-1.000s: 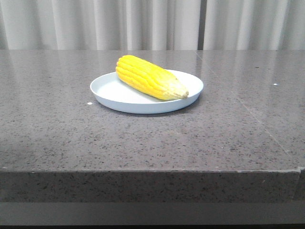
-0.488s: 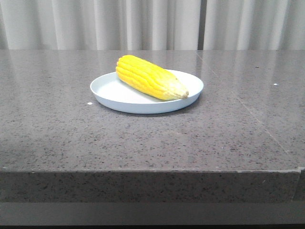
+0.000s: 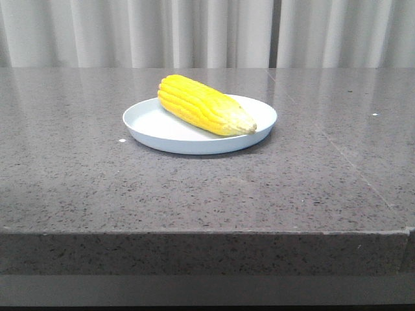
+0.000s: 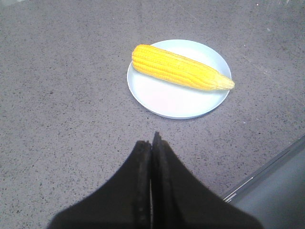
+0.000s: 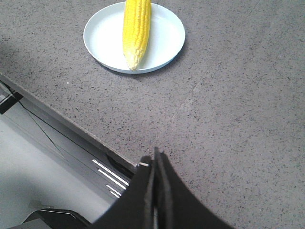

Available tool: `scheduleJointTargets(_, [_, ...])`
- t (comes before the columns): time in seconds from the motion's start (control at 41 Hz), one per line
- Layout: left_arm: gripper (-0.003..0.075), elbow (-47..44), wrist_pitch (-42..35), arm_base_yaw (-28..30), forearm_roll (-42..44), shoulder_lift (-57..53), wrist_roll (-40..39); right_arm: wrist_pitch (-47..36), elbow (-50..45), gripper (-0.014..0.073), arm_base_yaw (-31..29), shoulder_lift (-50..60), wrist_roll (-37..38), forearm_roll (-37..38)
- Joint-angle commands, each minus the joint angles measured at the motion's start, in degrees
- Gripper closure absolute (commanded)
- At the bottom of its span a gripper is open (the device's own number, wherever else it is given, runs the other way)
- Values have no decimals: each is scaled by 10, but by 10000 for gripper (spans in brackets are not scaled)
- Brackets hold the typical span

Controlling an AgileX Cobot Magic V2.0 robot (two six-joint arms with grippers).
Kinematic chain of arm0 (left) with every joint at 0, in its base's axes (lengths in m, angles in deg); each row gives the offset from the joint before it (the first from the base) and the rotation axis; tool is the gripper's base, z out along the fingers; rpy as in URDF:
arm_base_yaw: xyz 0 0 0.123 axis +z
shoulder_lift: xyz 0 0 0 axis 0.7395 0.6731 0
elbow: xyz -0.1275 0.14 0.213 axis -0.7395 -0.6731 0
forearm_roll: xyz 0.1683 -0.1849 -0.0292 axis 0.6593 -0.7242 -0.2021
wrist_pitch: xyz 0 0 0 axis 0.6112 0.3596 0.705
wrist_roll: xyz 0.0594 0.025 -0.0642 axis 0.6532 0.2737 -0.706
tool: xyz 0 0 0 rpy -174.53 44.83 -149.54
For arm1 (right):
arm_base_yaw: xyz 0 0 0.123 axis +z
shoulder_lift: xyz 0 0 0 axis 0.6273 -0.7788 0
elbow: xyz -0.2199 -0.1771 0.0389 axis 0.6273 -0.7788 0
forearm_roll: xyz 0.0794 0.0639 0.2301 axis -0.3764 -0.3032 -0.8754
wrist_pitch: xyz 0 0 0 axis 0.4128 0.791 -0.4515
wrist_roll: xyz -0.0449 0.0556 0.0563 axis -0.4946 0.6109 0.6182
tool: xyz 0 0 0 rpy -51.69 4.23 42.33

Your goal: Place corn on plate with both arms

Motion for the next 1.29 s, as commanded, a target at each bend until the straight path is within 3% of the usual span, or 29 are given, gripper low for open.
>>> scheduleJointTargets(0.0, [741,14,-36,-4,4,-1,-5,-33,11,680,1,-3,-3,7])
scheduleJointTargets(0.585, [741,7,-39,0,4,-5,-5,-33,11,680,1,-3,-3,7])
scheduleJointTargets(0.829, [741,-59,-47,102,8,-69,-5,-33,11,680,1,-3,-3,7])
scheduleJointTargets(1.268, [741,-400,-330,278,-20,-341,-4,-33,11,680,1,-3,-3,7])
